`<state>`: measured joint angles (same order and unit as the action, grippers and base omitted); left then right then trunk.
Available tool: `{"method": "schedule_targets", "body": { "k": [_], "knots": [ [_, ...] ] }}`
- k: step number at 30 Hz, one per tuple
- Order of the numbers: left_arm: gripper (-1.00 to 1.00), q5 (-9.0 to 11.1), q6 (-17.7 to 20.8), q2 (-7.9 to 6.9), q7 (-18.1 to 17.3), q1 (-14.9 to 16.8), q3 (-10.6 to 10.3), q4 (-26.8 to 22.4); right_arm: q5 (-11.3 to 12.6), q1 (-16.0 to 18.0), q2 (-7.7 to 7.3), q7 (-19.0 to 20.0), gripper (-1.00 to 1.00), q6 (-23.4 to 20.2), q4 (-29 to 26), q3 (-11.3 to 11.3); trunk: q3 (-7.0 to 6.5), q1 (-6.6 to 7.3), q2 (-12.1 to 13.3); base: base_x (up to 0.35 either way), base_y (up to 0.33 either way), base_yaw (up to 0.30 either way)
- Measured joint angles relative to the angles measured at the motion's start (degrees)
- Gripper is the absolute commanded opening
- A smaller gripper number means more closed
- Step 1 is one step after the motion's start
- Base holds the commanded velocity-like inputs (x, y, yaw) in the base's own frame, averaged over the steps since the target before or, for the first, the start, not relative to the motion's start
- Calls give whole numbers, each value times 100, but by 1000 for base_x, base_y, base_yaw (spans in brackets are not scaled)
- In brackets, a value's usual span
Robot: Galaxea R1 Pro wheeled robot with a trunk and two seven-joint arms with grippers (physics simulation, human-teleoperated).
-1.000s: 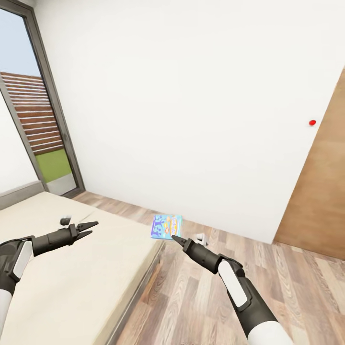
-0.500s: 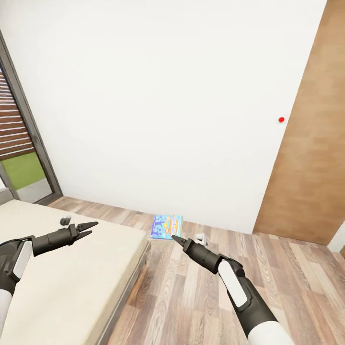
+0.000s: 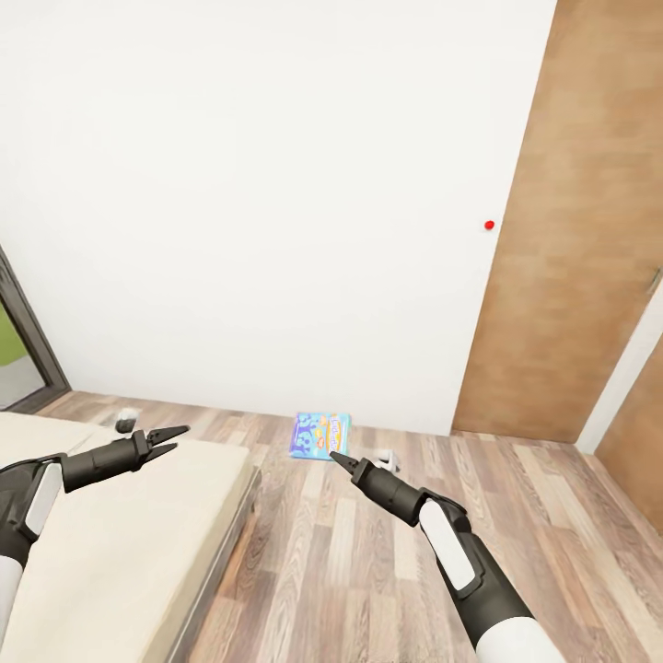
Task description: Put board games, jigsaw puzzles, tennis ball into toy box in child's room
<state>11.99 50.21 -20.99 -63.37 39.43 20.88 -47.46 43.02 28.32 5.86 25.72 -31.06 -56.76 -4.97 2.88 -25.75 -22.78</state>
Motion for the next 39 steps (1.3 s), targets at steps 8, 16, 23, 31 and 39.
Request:
{"method": "schedule_targets", "body": {
  "k": [8,16,23,31,39],
  "knots": [
    [100,0,0,2,0,0,0,0,0,0,0,-3,-100,0,0,0,25,0,0,0,0,-260],
    [100,0,0,4,0,0,0,0,0,0,0,-3,-100,0,0,0,50,0,0,0,0,-260],
    [100,0,0,5,0,0,0,0,0,0,0,-9,-100,0,0,0,72,0,0,0,0,-260],
    [100,0,0,0,-3,0,3,0,0,0,0,-11,-100,0,0,0,97,0,0,0,0,-260],
    [100,0,6,1,0,0,0,0,0,0,0,-4,-100,0,0,0,123,0,0,0,0,-260]
  ]
}}
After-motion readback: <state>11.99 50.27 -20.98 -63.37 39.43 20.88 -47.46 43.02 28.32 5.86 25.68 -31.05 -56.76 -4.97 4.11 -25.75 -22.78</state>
